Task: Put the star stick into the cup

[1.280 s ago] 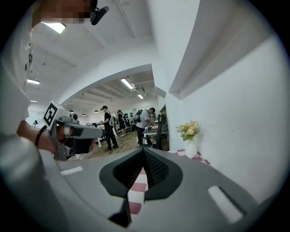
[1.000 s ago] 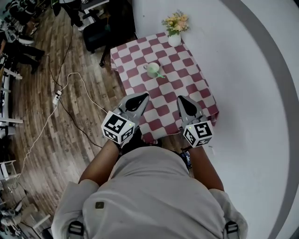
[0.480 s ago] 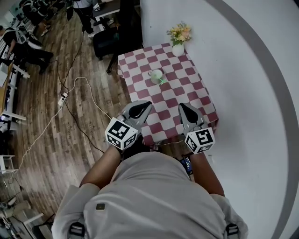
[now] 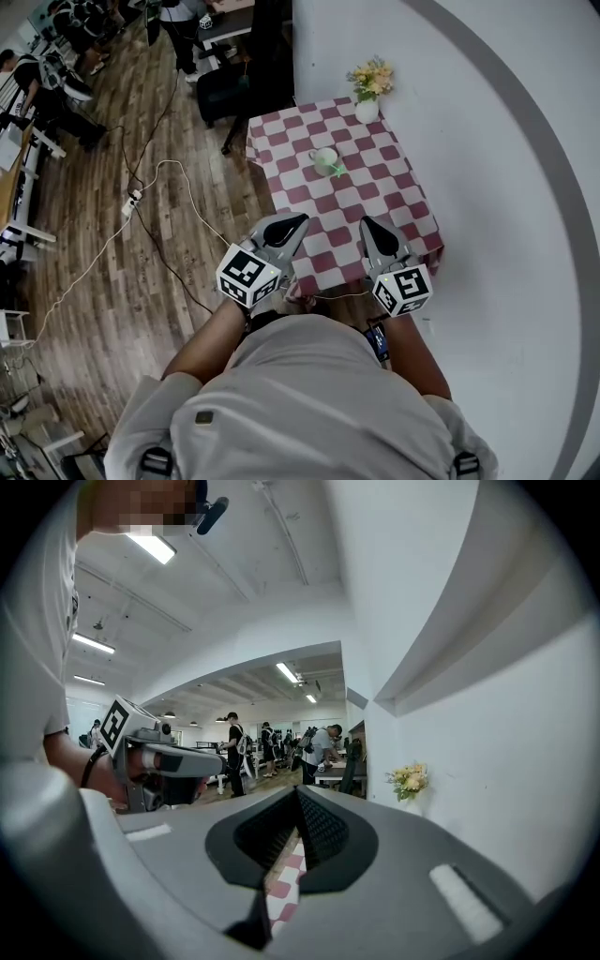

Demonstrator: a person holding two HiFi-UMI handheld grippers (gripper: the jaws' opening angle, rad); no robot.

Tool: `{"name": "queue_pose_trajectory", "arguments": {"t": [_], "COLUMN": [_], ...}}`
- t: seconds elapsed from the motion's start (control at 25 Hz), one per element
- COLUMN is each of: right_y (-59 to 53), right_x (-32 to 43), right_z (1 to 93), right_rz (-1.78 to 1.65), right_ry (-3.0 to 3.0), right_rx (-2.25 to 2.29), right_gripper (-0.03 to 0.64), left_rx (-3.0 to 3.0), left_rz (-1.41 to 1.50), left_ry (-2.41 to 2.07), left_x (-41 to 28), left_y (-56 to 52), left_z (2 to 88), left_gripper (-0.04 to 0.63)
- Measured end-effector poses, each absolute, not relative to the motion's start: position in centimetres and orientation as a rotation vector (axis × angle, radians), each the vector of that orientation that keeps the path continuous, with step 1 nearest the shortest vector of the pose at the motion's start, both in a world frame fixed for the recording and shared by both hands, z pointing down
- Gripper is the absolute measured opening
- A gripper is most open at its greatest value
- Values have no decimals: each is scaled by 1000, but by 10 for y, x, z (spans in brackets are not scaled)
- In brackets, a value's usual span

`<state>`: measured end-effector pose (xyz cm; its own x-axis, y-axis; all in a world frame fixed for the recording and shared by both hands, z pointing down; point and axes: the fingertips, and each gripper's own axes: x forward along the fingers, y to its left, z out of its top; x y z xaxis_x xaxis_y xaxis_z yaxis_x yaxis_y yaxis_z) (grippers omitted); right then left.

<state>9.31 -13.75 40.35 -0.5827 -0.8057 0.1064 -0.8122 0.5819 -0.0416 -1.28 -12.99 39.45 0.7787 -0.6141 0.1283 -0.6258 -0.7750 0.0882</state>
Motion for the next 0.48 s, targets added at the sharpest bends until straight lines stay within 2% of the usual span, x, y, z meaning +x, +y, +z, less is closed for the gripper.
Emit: {"name": "queue_pose_trajectory", "arguments": {"t": [0.48], "right_y": [-95], "right_x": [29], "right_z": [407], "right_rz": [166], "right_ry": [-2668], "right_rx": [1482], "right_gripper": [9], "left_rx": [2853], "left_rz": [163], "left_ry": [-898], "left_x": [-80], "left_y": [-96], "left_z": [398], "left_gripper": [3]}}
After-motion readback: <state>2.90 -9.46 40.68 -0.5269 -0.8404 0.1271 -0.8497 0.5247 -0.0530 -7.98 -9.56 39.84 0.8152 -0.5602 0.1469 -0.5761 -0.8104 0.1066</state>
